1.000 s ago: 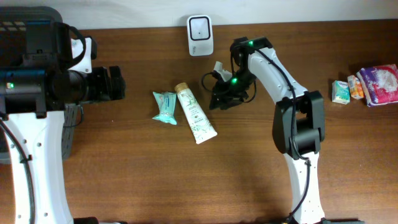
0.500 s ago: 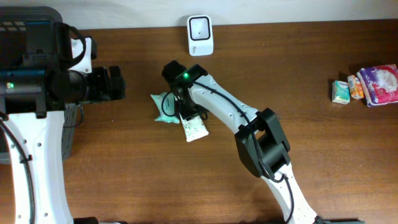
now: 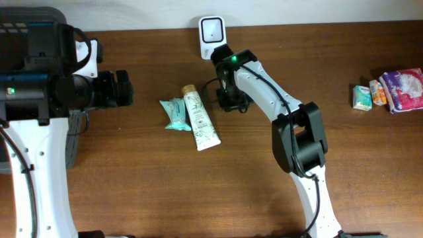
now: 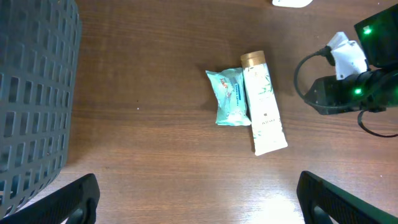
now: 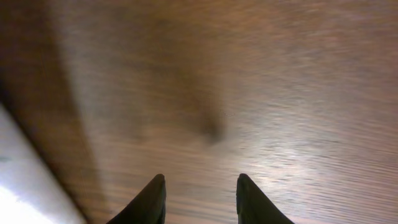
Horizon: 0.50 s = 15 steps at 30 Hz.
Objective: Scan the item barcode
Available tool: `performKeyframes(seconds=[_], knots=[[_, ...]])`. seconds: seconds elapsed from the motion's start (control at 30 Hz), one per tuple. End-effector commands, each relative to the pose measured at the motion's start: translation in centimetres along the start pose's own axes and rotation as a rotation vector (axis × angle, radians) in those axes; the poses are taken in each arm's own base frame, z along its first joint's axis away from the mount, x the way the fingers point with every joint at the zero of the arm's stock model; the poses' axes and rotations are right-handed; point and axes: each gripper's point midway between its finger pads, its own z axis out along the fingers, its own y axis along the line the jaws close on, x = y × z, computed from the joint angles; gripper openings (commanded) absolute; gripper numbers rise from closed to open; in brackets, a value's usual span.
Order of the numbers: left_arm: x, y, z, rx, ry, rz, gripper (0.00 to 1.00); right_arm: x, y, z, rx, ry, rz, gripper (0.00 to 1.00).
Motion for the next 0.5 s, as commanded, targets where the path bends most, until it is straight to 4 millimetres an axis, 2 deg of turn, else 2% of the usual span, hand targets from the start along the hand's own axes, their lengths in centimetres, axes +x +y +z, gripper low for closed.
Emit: performKeyframes(seconds=[0.0, 0.07, 0.17, 0.23, 0.27, 0.37, 0.47], knots=[[0.0, -0.3, -0.2, 0.012, -0.006, 0.015, 0.99, -0.4, 4.6, -2.4, -0.217, -0.018, -0.017, 0.29], [0.0, -0.3, -0.2, 0.012, -0.006, 0.014, 0.99, -1.3, 6.7, -3.0, -0.308, -0.053, -0.039, 0.32], [0.0, -0.3, -0.2, 0.012, -0.006, 0.015, 0.99, -1.6, 7.1, -3.1, -0.317, -0.07, -0.044, 0.4], [-0.1, -0.3, -0.2, 0.012, -0.006, 0.015, 0.99, -1.4, 8.1, -3.4, -0.379, -0.059, -0.054, 0.53], [0.0, -0.3, -0.2, 0.012, -0.006, 0.015, 0.99, -1.4, 9.0, -3.8, -0.43, -0.055, -0.063, 0.64], [0.0, -0.3, -0.2, 0.012, -0.006, 0.015, 0.99, -1.7, 10.6, -3.6, -0.414, -0.095, -0.103, 0.64], [0.0, -0.3, -0.2, 0.012, -0.006, 0.015, 0.99, -2.2, 10.6, -2.2, -0.242, -0.168, -0.138, 0.63]])
